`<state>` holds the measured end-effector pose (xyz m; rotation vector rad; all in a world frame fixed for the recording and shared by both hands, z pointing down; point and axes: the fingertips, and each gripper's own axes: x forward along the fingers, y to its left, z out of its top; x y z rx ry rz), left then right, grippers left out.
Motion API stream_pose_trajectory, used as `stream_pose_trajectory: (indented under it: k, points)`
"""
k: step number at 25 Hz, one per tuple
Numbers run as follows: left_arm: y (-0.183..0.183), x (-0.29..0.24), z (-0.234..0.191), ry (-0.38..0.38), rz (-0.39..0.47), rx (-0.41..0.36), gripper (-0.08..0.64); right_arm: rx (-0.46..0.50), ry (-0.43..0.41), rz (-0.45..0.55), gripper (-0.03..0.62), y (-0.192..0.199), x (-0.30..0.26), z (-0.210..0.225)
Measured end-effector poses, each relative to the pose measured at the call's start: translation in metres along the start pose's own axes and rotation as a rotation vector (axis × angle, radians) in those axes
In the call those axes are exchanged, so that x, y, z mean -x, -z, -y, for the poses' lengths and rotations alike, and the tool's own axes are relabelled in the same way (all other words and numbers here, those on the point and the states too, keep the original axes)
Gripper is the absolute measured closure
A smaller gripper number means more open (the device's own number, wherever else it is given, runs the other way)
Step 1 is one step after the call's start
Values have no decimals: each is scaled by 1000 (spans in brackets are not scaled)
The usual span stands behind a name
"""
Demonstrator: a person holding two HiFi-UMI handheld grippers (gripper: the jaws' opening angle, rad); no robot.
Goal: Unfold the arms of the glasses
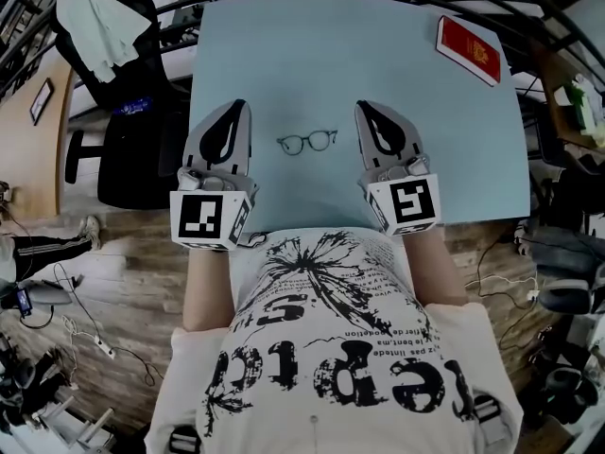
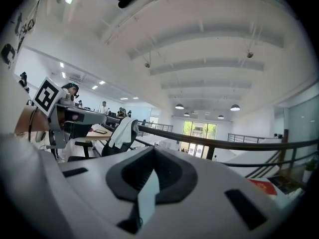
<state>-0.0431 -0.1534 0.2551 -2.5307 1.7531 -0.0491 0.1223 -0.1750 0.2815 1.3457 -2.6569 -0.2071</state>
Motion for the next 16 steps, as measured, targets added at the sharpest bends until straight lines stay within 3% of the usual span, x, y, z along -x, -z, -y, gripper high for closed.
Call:
stream_pose_trajectory:
  k: [16]
  points:
    - [18,-11,7,50,-45,-23,541,6,10,-33,584,15,2,10]
